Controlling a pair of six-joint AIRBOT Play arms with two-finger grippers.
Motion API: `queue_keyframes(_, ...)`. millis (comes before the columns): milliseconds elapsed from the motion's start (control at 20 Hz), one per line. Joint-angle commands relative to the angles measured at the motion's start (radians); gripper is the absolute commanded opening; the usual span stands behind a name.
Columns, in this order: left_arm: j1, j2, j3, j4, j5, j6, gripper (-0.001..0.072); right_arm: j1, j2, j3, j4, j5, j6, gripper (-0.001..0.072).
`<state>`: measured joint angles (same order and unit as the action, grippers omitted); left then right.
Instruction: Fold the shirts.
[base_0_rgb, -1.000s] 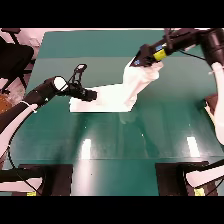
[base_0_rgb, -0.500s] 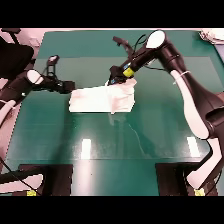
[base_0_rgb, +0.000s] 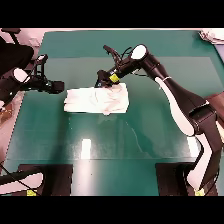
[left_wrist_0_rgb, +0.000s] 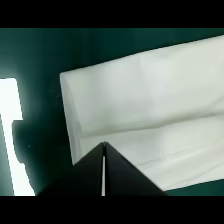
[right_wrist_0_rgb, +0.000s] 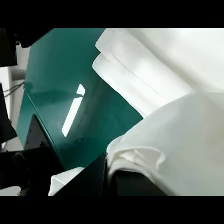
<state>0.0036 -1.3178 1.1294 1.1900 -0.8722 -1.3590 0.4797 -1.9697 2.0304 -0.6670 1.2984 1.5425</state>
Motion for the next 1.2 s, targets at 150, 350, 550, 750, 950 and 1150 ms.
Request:
queue_keyframes(150, 0.004, 0.002, 0.000, 0.009, -0.009, 0.007, 0.0021, 0.003, -0.036, 0.001, 0.129, -0.101, 0.000, 0.0030)
queue_keyframes(350, 0.005, 0.002, 0.000, 0.012, -0.003, 0.007, 0.0022, 0.003, -0.056, 0.001, 0.362, -0.203, -0.114, 0.0489)
queue_keyframes(550, 0.005, 0.002, 0.000, 0.019, 0.004, 0.007, 0.0022, -0.017, -0.052, 0.001, 0.624, -0.278, -0.249, 0.0488)
queue_keyframes(750, 0.006, 0.002, 0.000, 0.096, -0.008, 0.005, 0.0021, -0.087, -0.010, 0.001, 0.643, -0.172, -0.289, 0.0489)
queue_keyframes(950, 0.005, 0.002, 0.000, 0.098, -0.036, 0.006, 0.0021, -0.210, 0.084, 0.000, 0.425, -0.019, -0.230, 0.0489)
queue_keyframes(1150, 0.005, 0.035, 0.001, 0.001, -0.099, 0.155, 0.0021, -0.310, 0.215, -0.002, -0.258, 0.219, -0.029, 0.0625)
